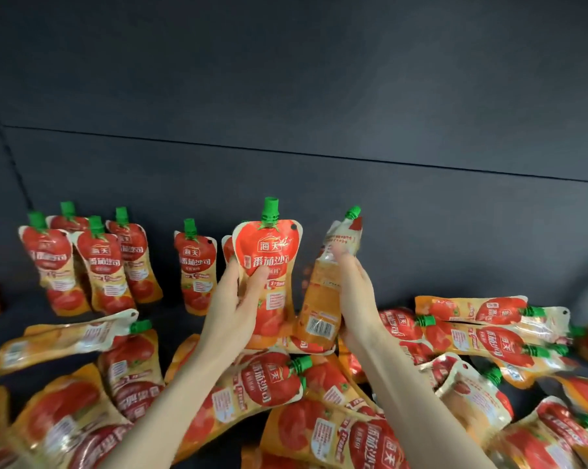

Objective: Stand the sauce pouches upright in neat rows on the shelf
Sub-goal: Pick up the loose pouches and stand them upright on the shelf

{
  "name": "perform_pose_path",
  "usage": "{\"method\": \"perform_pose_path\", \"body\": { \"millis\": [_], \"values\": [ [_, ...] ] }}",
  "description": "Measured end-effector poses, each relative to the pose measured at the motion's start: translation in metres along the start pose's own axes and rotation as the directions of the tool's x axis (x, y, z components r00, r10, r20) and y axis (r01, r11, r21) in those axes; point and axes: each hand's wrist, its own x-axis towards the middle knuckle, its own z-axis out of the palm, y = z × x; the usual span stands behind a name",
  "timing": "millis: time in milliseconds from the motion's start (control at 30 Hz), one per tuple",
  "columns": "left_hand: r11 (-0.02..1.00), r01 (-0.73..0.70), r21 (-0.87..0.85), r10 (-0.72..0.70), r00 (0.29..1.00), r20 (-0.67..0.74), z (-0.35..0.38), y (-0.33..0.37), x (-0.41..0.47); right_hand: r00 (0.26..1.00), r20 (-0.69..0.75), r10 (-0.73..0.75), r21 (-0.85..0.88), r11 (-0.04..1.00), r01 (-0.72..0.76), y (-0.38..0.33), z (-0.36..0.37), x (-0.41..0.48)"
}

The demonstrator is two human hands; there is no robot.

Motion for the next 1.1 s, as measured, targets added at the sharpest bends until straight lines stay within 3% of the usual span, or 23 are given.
{"method": "perform_pose_path", "body": {
  "millis": [133, 233, 467, 567, 767, 1100],
  "values": [
    [0.998, 0.029, -0.047, -0.028, 0.999, 0.017, -0.046, 0.001, 0.001, 0.991, 0.103, 0.081, -0.117, 0.991, -0.069, 0.011, 0.034, -0.007],
    [0.987, 0.132, -0.089, -0.127, 0.990, 0.056, -0.081, 0.000, 0.007, 0.982, 0.165, 0.096, -0.113, 0.991, -0.078, 0.019, 0.066, -0.016],
    [0.974, 0.226, -0.014, -0.218, 0.954, 0.205, -0.153, -0.021, 0.029, 1.000, 0.007, -0.029, -0.022, 0.999, 0.030, 0.048, 0.120, -0.018],
    [0.974, 0.226, 0.030, -0.227, 0.947, 0.226, -0.168, -0.030, 0.044, 0.993, -0.080, -0.082, -0.122, 0.990, 0.072, 0.054, 0.131, -0.013],
    [0.970, 0.214, 0.120, -0.237, 0.944, 0.231, -0.175, -0.048, 0.072, 0.971, -0.070, -0.227, -0.193, 0.958, 0.210, 0.063, 0.139, 0.002],
    [0.955, 0.195, 0.222, -0.244, 0.944, 0.220, -0.191, -0.088, 0.090, 0.991, -0.049, -0.125, -0.204, 0.973, 0.113, 0.091, 0.146, 0.030]
  ]
}}
